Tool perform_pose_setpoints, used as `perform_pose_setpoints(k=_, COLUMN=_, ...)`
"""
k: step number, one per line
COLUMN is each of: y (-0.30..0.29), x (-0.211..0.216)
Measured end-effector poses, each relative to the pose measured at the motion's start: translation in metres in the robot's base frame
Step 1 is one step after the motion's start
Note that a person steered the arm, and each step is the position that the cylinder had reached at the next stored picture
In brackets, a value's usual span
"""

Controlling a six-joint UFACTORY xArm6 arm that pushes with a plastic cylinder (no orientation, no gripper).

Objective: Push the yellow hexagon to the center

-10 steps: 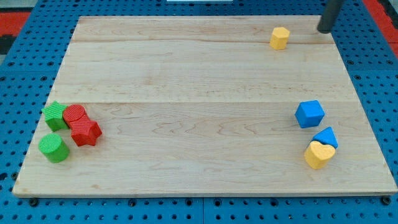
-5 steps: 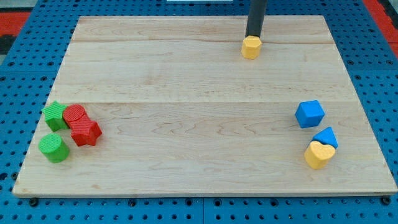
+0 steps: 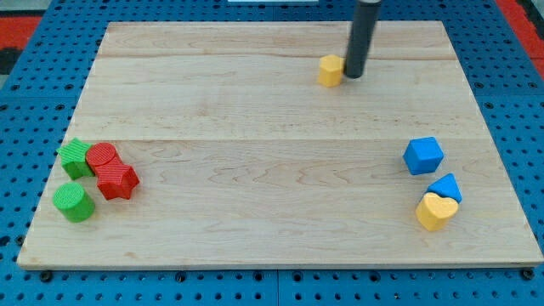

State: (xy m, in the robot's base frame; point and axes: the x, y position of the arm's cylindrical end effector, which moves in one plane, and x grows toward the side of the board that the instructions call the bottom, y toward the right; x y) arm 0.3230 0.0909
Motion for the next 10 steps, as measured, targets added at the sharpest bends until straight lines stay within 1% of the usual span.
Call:
perform_pose_setpoints(k=1, y=-0.043, x=0.0)
perform_pose_setpoints(k=2, y=0.007, x=-0.03)
perform_pose_setpoints(k=3, y=-0.02, x=-0.055)
perform_pose_setpoints(k=4, y=-0.052, x=0.005)
perform_pose_setpoints(k=5, y=-0.081, x=0.04)
perform_pose_setpoints(k=6, y=-0.048, x=0.007)
perform_pose_setpoints(k=7, y=-0.047, x=-0.043)
perform_pose_setpoints(k=8, y=-0.102, x=-0.038)
perform_pose_setpoints(k=9, y=-0.087, x=0.018)
perform_pose_setpoints(k=10, y=-0.084, x=0.017)
